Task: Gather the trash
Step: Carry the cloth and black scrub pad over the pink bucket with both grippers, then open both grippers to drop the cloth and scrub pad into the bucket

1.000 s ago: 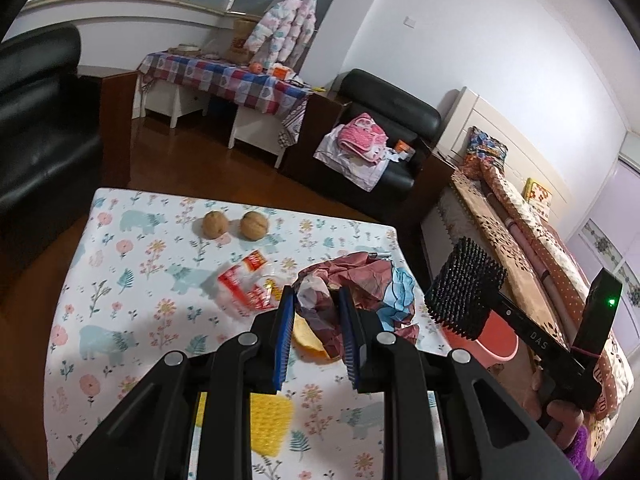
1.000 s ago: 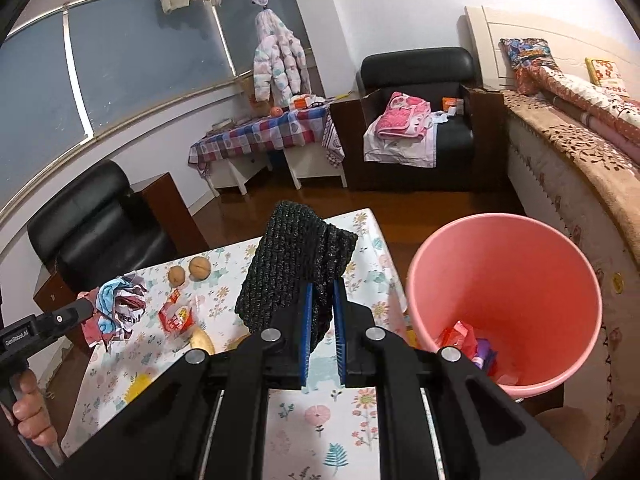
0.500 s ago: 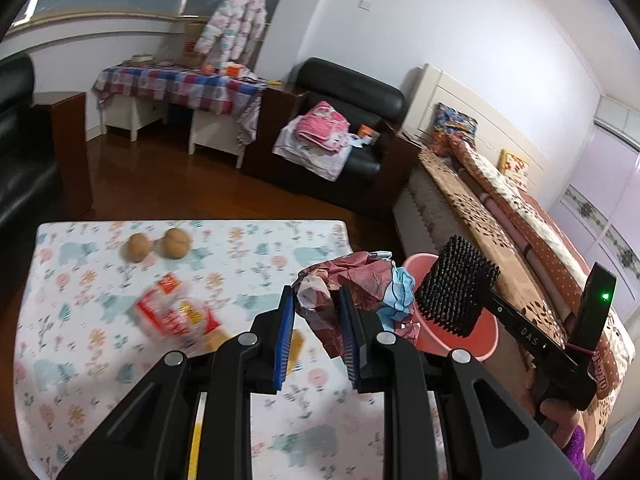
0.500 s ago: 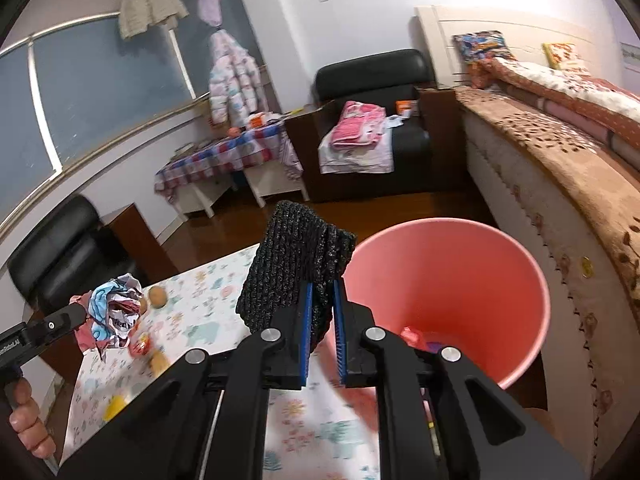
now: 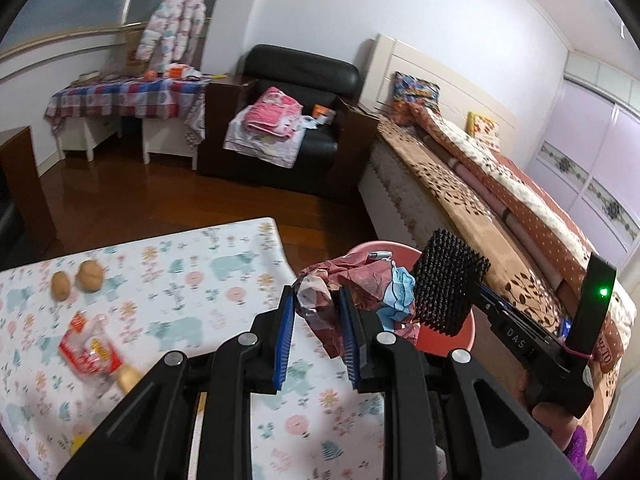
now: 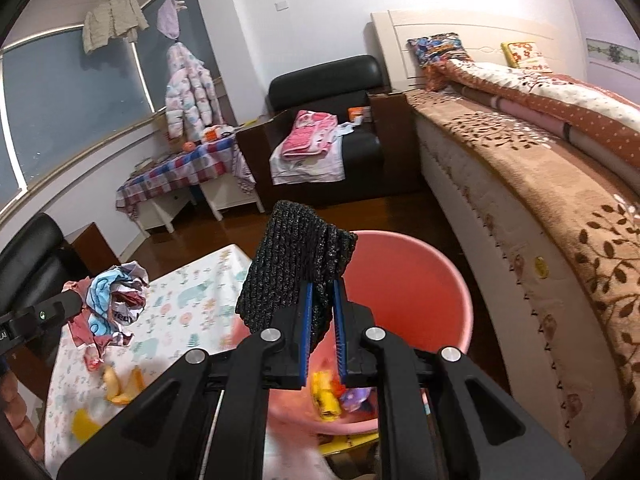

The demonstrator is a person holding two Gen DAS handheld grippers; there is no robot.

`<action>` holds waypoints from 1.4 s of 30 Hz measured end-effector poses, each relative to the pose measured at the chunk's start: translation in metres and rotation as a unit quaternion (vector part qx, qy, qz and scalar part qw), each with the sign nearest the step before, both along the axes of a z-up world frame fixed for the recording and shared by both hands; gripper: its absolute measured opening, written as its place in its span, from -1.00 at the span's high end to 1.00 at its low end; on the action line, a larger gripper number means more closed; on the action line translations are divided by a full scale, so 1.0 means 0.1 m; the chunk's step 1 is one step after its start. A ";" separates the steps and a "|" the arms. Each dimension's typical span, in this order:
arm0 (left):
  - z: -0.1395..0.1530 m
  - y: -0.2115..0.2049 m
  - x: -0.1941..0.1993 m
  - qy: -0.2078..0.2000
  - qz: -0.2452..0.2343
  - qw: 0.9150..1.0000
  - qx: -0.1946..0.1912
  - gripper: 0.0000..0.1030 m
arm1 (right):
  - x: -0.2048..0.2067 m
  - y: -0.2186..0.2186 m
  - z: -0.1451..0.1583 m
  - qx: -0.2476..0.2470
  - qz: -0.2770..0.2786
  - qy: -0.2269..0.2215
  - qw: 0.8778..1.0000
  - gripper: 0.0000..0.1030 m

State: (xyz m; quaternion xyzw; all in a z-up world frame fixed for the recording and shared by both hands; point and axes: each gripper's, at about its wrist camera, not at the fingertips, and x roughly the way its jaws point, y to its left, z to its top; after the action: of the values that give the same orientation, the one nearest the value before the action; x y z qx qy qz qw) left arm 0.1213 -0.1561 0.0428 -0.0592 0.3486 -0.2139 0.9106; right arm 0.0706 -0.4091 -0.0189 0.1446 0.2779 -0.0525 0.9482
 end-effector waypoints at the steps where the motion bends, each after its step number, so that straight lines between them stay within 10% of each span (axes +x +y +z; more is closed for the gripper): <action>1: -0.01 -0.08 0.02 0.002 -0.005 1.000 0.003 0.59 | 0.00 -0.02 -0.01 -0.002 -0.002 0.001 1.000 0.79; 37: -0.76 -1.44 0.63 0.098 -0.090 0.987 0.085 0.57 | 0.42 -0.21 -0.36 -0.133 -0.034 0.082 0.987 0.78; 42: -0.79 -1.56 0.54 0.079 -0.110 0.985 0.109 0.44 | 0.43 -0.29 -0.48 -0.116 -0.013 0.095 0.989 0.33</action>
State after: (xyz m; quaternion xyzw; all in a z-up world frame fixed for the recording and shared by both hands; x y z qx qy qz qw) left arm 0.1752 -0.3119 -0.0358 0.0626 0.4451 -0.2682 0.8521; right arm 0.1137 -0.4379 -0.0666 0.0316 0.3567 -0.1100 0.9272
